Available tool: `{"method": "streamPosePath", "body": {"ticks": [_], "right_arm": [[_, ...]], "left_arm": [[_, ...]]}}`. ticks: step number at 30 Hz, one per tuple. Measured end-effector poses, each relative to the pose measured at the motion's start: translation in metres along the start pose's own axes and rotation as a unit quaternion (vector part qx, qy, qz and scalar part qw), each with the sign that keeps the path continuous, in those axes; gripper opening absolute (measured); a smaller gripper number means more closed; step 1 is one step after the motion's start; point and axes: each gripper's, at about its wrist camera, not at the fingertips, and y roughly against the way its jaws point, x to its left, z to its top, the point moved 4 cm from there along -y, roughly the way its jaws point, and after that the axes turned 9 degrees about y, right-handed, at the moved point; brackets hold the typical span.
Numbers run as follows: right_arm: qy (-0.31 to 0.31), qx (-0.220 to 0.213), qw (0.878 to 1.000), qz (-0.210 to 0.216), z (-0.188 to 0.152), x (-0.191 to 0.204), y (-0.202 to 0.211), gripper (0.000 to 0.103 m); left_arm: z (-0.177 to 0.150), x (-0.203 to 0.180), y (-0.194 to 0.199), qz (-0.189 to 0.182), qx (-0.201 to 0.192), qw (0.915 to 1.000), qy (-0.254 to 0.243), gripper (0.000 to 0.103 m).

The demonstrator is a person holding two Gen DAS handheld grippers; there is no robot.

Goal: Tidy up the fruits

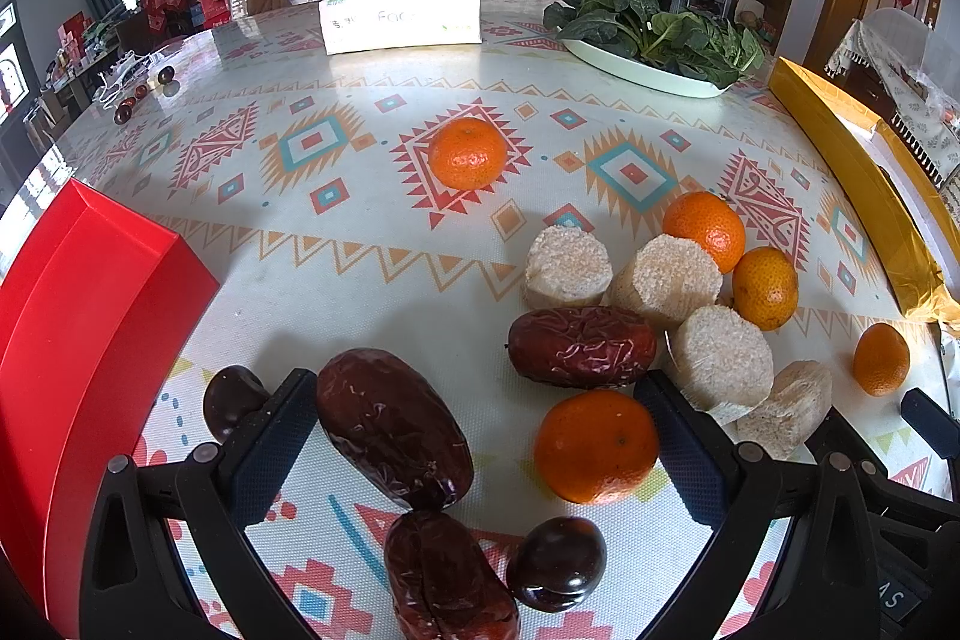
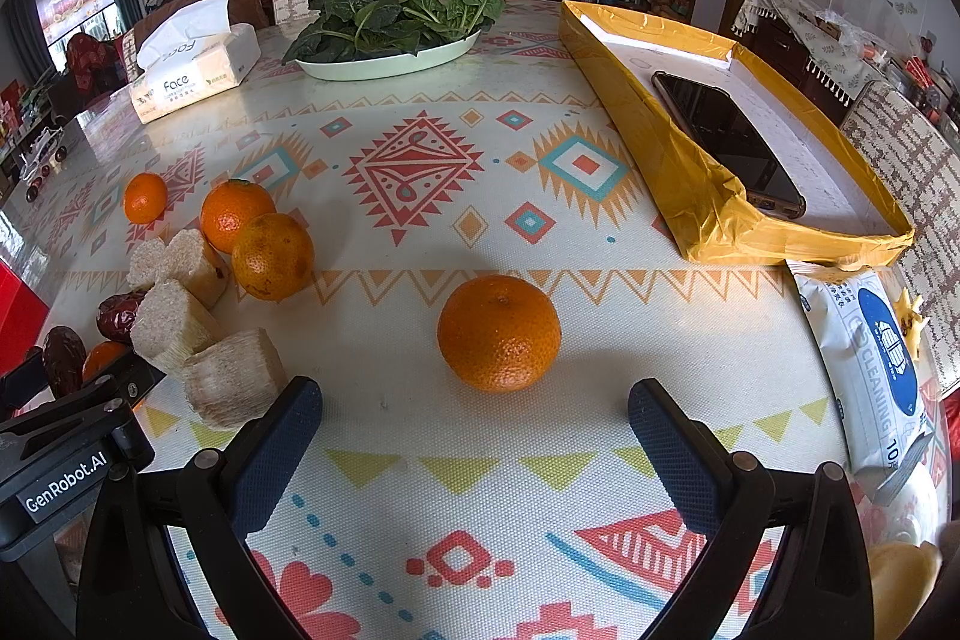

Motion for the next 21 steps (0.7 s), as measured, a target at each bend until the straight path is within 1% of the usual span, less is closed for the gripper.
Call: {"method": "streamPosePath", "body": {"ticks": [8, 21], "right_arm": [[0.0, 0.0, 1.0, 0.0, 0.0, 0.0001, 0.0001, 0.103], [0.0, 0.0, 1.0, 0.0, -0.0001, 0.0003, 0.0002, 0.103]], "left_arm": [[-0.0033, 0.0024, 0.0026, -0.007, 0.016, 0.9998, -0.013, 0.103], [-0.0061, 0.0044, 0.0046, -0.009, 0.015, 0.9997, -0.016, 0.103]]}}
